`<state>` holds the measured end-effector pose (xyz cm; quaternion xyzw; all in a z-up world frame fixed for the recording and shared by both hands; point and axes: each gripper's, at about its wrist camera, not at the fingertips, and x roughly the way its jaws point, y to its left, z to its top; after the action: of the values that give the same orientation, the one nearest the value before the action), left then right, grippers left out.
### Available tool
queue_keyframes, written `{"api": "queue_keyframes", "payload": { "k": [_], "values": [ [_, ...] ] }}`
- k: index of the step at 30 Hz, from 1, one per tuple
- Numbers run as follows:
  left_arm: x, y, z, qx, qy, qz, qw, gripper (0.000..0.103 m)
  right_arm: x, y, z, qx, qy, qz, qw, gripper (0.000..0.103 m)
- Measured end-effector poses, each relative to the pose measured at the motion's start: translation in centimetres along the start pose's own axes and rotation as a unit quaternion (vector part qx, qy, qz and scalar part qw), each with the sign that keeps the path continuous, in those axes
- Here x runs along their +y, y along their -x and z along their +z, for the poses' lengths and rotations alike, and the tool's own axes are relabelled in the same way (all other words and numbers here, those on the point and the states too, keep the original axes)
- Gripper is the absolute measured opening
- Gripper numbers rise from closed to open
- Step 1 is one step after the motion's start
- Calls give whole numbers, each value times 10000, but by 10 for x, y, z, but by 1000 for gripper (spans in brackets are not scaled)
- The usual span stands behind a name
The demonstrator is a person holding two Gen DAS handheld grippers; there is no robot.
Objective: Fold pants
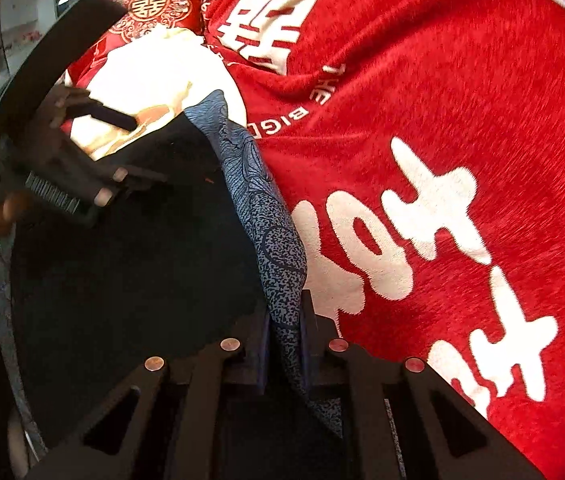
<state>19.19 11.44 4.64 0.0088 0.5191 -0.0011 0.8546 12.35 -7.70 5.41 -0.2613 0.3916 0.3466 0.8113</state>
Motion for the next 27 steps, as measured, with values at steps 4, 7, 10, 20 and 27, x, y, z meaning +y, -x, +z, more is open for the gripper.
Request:
{"api": "queue_keyframes", "payload": {
  "k": [4,7,10,20,27],
  "values": [
    [24,1,18,121,556,-390,9976,103,17,7,-2,-130,217,-330,9991,6],
    [35,0,31,279,983,-699,9923,103,33,12,-8,-218,420,-559,9973,7],
    [27,-7,43,455,1076,-609,9913,103,43,12,-14,-251,528,-651,9962,7],
    [15,-72,58,1495,1898,-30,9704,48,47,9,-19,-288,628,-743,9948,6],
    [15,-67,37,1340,2107,-331,9677,9,47,7,-22,-334,592,-711,9951,6]
  ]
}}
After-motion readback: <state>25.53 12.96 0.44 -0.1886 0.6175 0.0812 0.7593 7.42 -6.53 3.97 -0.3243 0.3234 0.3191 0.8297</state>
